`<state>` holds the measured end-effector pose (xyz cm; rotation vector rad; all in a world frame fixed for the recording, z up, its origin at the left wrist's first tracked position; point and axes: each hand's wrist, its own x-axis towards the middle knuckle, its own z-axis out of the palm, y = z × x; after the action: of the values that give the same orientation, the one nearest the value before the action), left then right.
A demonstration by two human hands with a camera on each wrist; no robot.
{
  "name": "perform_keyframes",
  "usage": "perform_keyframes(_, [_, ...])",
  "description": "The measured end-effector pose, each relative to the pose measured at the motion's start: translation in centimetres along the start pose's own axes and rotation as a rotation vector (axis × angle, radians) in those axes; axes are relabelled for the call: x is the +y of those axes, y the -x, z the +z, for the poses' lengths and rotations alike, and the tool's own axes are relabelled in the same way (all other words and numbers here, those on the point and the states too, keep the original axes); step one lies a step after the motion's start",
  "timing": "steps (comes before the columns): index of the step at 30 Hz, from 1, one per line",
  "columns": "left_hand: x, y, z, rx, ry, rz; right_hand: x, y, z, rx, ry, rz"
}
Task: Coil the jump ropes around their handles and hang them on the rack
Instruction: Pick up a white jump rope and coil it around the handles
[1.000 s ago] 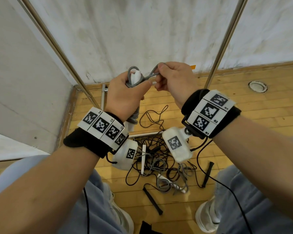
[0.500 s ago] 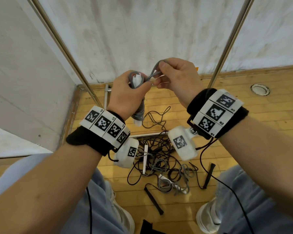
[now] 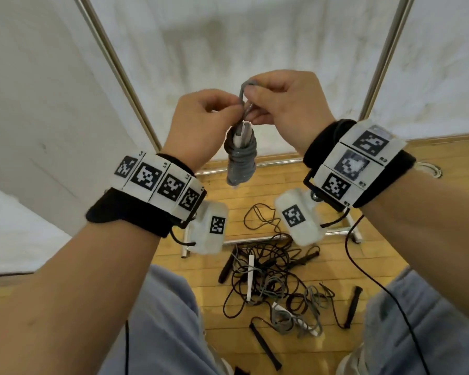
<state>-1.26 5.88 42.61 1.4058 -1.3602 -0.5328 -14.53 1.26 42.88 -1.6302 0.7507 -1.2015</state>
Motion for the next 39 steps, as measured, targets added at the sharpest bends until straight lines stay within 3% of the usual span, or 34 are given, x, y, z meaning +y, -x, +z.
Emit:
perform_keyframes(7, [2.9,-1.9,-3.1,0.073,-0.060,0.086,-3.6,-1.9,1.9,0.054,0.029,-0.032])
perform_keyframes(12, [5.3,-5.4,-5.6,0.158,0.054,0.095,-7.4,-6.4,3.3,0.100,0.070,-0.108])
perform_keyframes(19, [9.6,-10.5,-10.0,0.297,0.147,0.202,-13.5,-12.2,5.6,0.043,0.018,-0.253])
perform_keyframes(28, [13.3,-17.0,-15.3,0.455,0.130,0.281,-19.3,-20.1,9.5,0.087,0.098,-0.338])
perform_keyframes(34, [15.0,-20.4,-18.8,0.483,0.166,0.304,-22.0,-23.9,11.6,0.084,0.018,-0.355])
perform_keyframes(39, [15.5,-22.3,-19.9,0.477,0.176,0.289,-22.2,-26.5,12.2,0.159,0.089,-0.358])
